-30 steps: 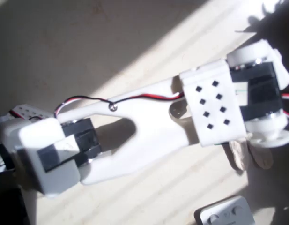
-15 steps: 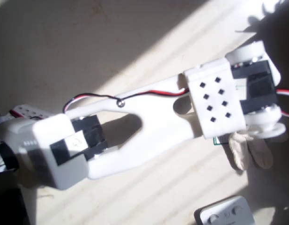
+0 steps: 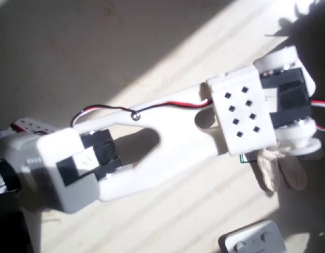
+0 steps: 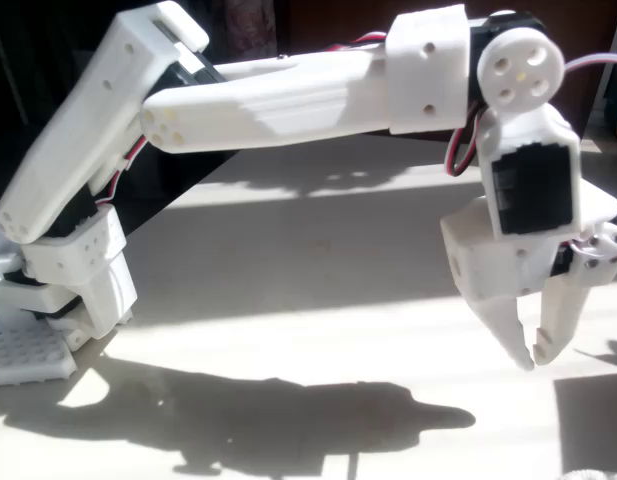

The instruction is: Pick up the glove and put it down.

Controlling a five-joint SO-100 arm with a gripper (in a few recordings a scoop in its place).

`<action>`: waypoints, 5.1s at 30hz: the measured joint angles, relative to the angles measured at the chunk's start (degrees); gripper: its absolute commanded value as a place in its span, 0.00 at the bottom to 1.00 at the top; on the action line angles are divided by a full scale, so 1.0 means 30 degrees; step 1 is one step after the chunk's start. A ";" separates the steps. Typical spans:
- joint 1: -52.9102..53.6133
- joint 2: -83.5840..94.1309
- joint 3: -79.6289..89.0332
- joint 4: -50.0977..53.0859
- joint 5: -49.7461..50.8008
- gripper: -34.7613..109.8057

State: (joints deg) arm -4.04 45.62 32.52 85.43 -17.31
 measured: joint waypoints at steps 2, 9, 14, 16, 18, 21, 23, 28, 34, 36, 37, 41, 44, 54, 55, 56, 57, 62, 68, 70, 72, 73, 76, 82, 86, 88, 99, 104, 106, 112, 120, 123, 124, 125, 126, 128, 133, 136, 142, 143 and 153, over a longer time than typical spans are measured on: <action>0.0000 0.0000 0.0000 0.0000 0.0000 0.24; 0.0000 0.0000 0.0000 0.0000 0.0000 0.24; 0.0000 0.2490 0.0586 0.0000 0.0000 0.24; 0.0000 0.3867 0.1553 0.0000 0.0000 0.24; 0.0000 0.5420 0.2900 0.0000 0.0000 0.24; 0.0000 0.7998 0.5361 0.0000 0.0000 0.24; 0.0000 0.9756 0.7061 0.0000 0.0000 0.24; 0.0000 1.3770 1.0781 0.0000 0.0000 0.24; 0.0000 1.8105 1.5088 0.0000 0.0029 0.24; 0.0000 1.9570 1.6611 0.0000 0.0000 0.24; 0.0000 2.0391 1.7402 0.0000 0.0029 0.24; 0.0000 2.3701 2.0625 0.0000 0.0029 0.24; 0.0000 2.6250 2.2998 0.0000 0.0029 0.24; 0.0117 3.2637 3.0088 -0.3252 0.0029 0.24; 0.0176 3.3135 3.0732 -0.3896 0.0000 0.24; 0.0205 3.3545 3.1377 -0.4600 0.0059 0.24; 0.0205 3.3955 3.2051 -0.5244 0.0000 0.24; 0.0205 3.5889 3.5098 -0.7207 0.0029 0.24; 0.0205 3.9463 3.8818 -0.7471 0.0029 0.24; 0.0205 4.0781 4.0254 -0.7471 0.0000 0.24; 0.0205 4.1924 4.1396 -0.7471 0.0000 0.24; 0.0205 4.2422 4.1836 -0.7471 0.0000 0.24; 0.0205 4.3623 4.2832 -0.7471 0.0000 0.24; 0.0205 4.4883 4.4648 -0.7471 0.0000 0.24; 0.0205 4.5439 4.5234 -0.7471 0.0000 0.24; 0.0205 4.5674 4.5381 -0.7471 0.0000 0.24; 0.0205 4.6348 4.6406 -0.7324 0.0000 0.24; 0.0205 4.7139 4.6406 -0.6094 0.0000 0.24; 0.0205 4.7285 4.6406 -0.5830 0.0000 0.24; 0.0205 4.7344 4.6406 -0.5742 0.0000 0.24; 0.0205 4.7344 4.6406 -0.5684 0.0000 0.24; 0.0205 4.7344 4.6406 -0.5684 0.0000 0.24; 0.0205 4.7344 4.6406 -0.5684 0.0000 0.24; 0.0205 4.7344 4.6406 -0.5684 0.0000 0.24; 0.0205 4.7344 4.6406 -0.5684 0.0000 0.24; 0.0205 4.7344 4.6406 -0.5684 0.0000 0.24; 0.0205 4.7344 4.6406 -0.5684 0.0000 0.24; 0.0205 4.7344 4.6406 -0.5684 0.0000 0.24; 0.0205 4.7344 4.6406 -0.5684 0.0000 0.24; 0.0205 4.7344 4.6406 -0.5684 0.0000 0.24; 0.0322 4.7344 4.6406 -0.5684 0.0293 0.24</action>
State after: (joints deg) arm -3.08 187.65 171.74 68.38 -16.44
